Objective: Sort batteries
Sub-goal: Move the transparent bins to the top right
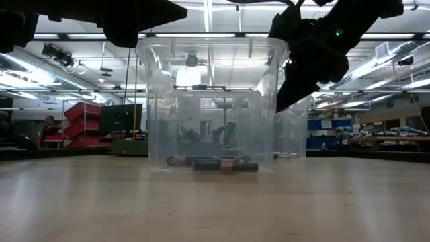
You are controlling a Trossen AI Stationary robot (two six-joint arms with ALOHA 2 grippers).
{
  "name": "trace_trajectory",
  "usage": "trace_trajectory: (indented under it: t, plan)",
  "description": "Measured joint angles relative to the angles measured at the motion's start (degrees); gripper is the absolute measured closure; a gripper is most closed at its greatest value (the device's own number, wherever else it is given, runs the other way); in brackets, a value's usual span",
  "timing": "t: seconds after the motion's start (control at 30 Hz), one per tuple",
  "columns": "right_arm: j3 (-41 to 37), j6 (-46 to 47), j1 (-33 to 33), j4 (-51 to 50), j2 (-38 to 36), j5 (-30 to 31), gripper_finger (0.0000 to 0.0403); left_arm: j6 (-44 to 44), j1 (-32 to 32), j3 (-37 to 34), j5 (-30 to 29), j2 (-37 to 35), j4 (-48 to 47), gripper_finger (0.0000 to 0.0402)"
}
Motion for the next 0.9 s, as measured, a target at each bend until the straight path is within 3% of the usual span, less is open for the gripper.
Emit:
trace_trajectory:
  t: [0.23, 0.47, 0.7, 0.9]
  plan:
    - [-0.2, -3.06, -0.72, -6.22, -4.68, 7.66, 0.0403, 3.02, 0.0, 0.0, -3.27, 0.02, 0.14, 0.0401]
    - [-0.2, -6.29, -4.84, -9.63, -12.01, 8.91, 0.0403, 7.54, 0.0, 0.0, -4.86, 0.02, 1.6, 0.0401]
    - [-0.17, -12.73, -14.73, -8.66, -18.88, 8.35, 0.0403, 7.61, 0.0, 0.0, -6.0, 0.02, 1.77, 0.0401]
    - [-0.13, -18.93, -25.17, -3.68, -19.93, 2.51, 0.0403, 7.34, 0.0, 0.0, -5.81, 0.02, 1.75, 0.0401]
